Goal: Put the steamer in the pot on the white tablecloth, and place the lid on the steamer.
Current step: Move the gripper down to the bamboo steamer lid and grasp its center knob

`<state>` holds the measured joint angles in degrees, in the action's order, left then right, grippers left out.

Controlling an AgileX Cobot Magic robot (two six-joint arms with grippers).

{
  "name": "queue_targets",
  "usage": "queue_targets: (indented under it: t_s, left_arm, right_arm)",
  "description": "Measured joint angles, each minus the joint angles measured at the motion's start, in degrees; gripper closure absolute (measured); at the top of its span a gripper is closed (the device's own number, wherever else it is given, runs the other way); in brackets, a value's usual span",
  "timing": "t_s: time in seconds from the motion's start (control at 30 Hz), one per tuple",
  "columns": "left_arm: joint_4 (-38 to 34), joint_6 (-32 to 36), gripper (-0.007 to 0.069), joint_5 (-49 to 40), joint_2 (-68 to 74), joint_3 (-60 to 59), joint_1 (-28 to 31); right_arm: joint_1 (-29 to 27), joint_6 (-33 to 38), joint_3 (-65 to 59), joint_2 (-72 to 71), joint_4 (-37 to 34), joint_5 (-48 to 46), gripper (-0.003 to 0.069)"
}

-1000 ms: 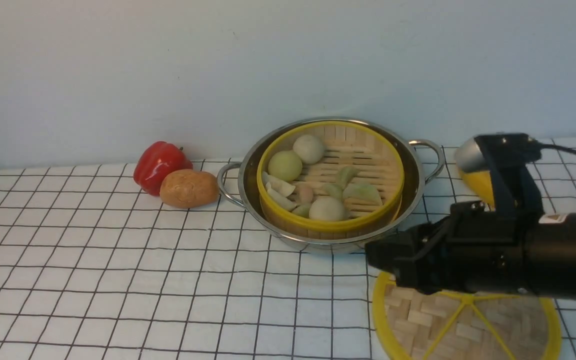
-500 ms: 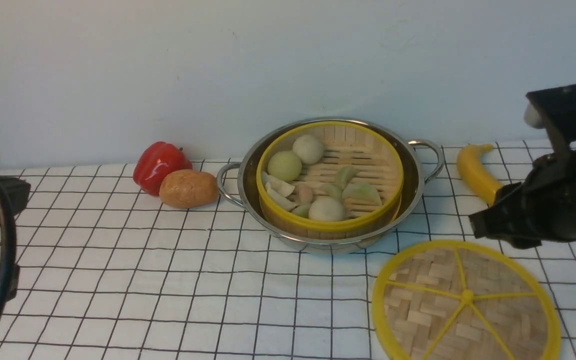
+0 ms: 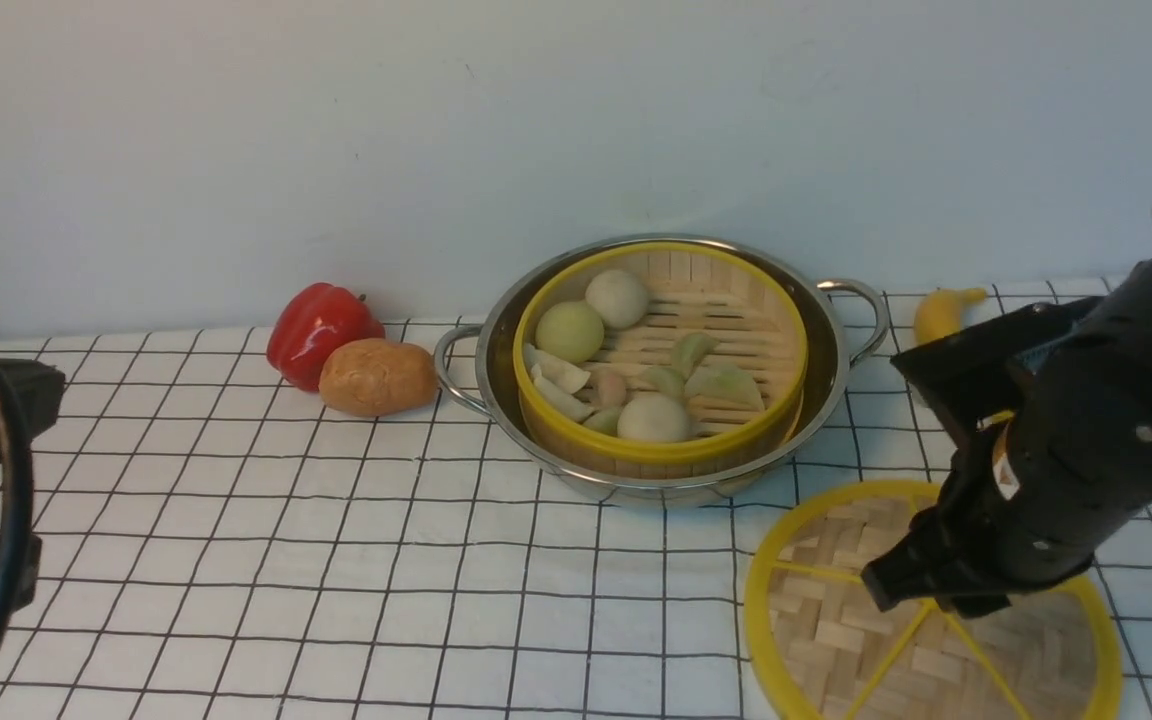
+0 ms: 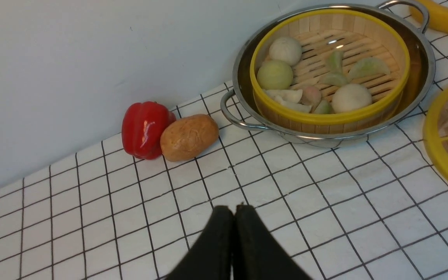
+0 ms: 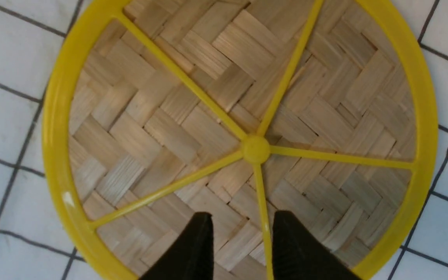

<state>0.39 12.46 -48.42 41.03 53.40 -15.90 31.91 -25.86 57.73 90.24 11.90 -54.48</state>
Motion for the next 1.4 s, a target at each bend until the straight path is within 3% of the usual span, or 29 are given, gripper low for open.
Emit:
queue_targets:
  t_s: [0.43, 0.73, 1.27, 1.4]
  left_arm:
    - [-0.05, 0.00, 0.0623, -0.11, 0.00, 0.00, 0.00]
    - [-0.05, 0.00, 0.0623, -0.11, 0.00, 0.00, 0.00]
    - [-0.05, 0.00, 0.0623, -0.11, 0.00, 0.00, 0.00]
    - [-0.05, 0.00, 0.0623, -0.11, 0.00, 0.00, 0.00]
  right_arm:
    - [-4.00, -0.45, 0.00, 2.28, 1.11, 5.34, 0.0419]
    - [-4.22, 2.16, 0.00, 3.07, -3.14, 8.53, 0.0419]
    - [-4.22, 2.29, 0.00, 9.52, -3.47, 8.60, 0.0419]
    - [-4.22, 2.29, 0.16, 9.75, -2.79, 7.98, 0.0478]
